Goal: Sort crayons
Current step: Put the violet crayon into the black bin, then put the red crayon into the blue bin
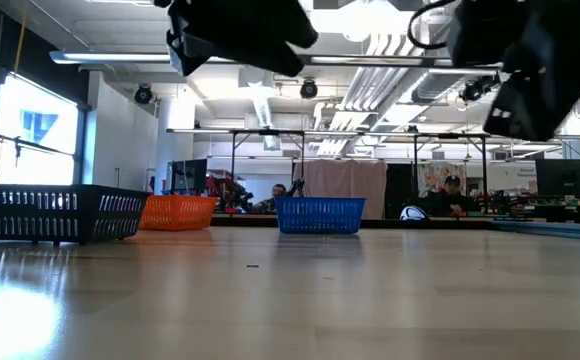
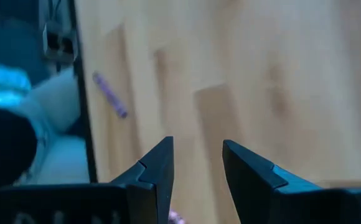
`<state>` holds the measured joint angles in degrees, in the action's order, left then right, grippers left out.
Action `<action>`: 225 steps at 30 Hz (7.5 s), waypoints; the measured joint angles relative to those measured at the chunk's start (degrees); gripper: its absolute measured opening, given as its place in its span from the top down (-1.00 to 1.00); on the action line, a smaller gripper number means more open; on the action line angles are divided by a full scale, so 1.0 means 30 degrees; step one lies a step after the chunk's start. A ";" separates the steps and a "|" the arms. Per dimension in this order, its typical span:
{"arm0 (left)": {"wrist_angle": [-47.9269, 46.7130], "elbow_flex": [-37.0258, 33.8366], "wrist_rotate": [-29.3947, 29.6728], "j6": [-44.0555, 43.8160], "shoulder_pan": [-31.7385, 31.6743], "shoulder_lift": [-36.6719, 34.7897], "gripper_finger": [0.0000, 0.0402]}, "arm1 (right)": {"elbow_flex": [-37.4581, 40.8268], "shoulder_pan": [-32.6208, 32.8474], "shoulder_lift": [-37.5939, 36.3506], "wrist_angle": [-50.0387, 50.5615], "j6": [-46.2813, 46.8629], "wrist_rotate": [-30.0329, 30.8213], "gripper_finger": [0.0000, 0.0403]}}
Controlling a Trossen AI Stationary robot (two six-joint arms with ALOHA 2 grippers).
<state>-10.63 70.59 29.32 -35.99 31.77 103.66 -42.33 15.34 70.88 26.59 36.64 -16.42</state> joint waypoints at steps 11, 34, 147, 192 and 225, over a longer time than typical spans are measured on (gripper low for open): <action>-0.1268 0.0000 -0.0865 -0.0989 0.0298 -0.0125 0.42 | 0.0000 0.4846 0.4855 -0.8142 -0.2066 -0.0260 0.39; -0.2122 -0.0007 -0.2118 -0.2650 0.2395 -0.0189 0.42 | -0.9907 0.7153 1.4666 -0.1784 -1.1867 0.2830 0.39; -1.1363 0.0000 1.3812 -0.0137 0.6156 -1.0579 0.42 | -2.1901 -0.6178 2.2794 -1.1516 -0.9730 -0.2559 0.36; -1.1930 0.0000 1.3145 -0.0450 0.6171 -1.0557 0.42 | 0.4595 0.2751 -0.0203 -0.3119 0.0647 -0.2065 0.45; -1.1855 -0.0015 1.3888 -0.1477 0.6171 -1.0557 0.42 | 0.4542 0.7899 0.2214 -0.7240 -0.8818 0.1860 0.45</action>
<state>-46.19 70.54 70.98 -40.42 50.28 71.99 -28.70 39.04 77.52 4.86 10.19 -10.84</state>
